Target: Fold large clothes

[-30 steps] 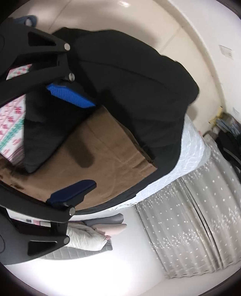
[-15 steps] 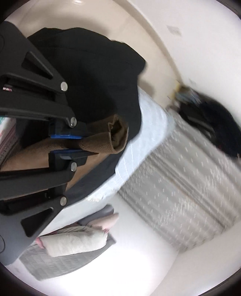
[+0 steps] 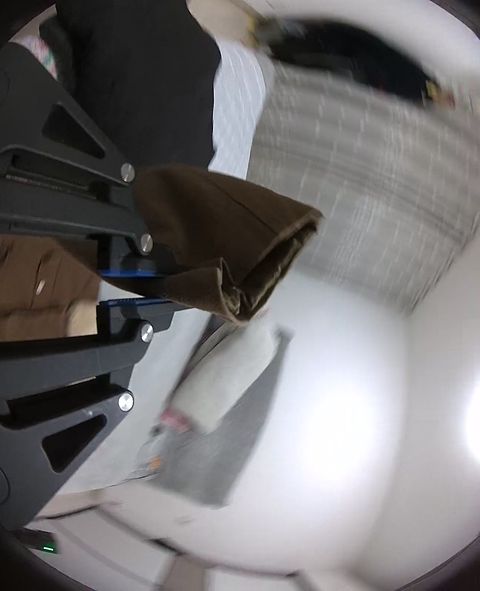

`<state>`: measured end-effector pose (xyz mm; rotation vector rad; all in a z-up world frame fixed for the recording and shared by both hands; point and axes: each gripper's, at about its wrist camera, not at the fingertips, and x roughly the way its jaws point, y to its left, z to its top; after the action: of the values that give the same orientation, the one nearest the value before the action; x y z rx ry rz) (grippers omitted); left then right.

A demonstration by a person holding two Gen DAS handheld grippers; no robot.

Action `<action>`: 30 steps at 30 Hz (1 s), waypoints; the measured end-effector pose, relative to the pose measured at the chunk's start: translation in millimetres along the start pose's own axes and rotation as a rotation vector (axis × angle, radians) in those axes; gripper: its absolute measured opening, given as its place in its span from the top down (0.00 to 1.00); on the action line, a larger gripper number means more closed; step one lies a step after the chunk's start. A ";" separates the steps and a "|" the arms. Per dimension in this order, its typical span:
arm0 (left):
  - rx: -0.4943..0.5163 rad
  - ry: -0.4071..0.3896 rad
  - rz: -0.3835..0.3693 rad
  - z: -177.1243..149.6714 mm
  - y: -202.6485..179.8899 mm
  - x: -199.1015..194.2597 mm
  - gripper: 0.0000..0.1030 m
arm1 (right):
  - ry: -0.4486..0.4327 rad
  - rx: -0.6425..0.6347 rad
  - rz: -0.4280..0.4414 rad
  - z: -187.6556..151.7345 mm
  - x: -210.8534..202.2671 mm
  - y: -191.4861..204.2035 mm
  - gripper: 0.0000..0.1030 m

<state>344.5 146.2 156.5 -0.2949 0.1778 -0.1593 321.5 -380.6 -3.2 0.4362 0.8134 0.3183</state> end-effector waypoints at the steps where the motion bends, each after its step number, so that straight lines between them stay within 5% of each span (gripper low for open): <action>1: 0.040 0.037 -0.031 -11.4 -27.1 12.0 0.91 | -0.003 0.017 -0.012 0.7 -2.1 -8.7 0.26; 4: 0.067 0.210 -0.135 -67.3 -91.7 47.9 0.89 | -0.012 0.062 -0.046 2.9 -7.2 -31.5 0.26; 8: 0.181 0.608 -0.253 -185.2 -175.1 88.3 0.81 | -0.018 0.108 -0.076 5.3 -11.1 -54.0 0.26; 11: 0.322 0.816 -0.175 -257.3 -208.6 95.3 0.78 | 0.003 0.132 -0.094 3.5 -8.3 -63.0 0.26; 15: 0.294 0.805 -0.207 -252.6 -200.8 84.1 0.78 | 0.009 0.113 -0.092 1.5 -9.5 -61.8 0.26; 19: 0.221 0.819 -0.239 -245.4 -188.6 76.0 0.65 | 0.006 0.106 -0.086 3.1 -7.2 -56.4 0.26; 24: 0.264 0.849 -0.192 -267.9 -200.0 95.3 0.65 | 0.014 0.110 -0.080 5.4 2.6 -49.5 0.26; 30: 0.185 0.877 -0.259 -260.0 -222.5 99.0 0.60 | 0.011 0.093 -0.051 6.8 2.1 -41.4 0.26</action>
<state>360.7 -153.2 -35.9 -0.0441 0.9895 -0.5562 332.4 -417.2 -20.7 0.5006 0.8511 0.2367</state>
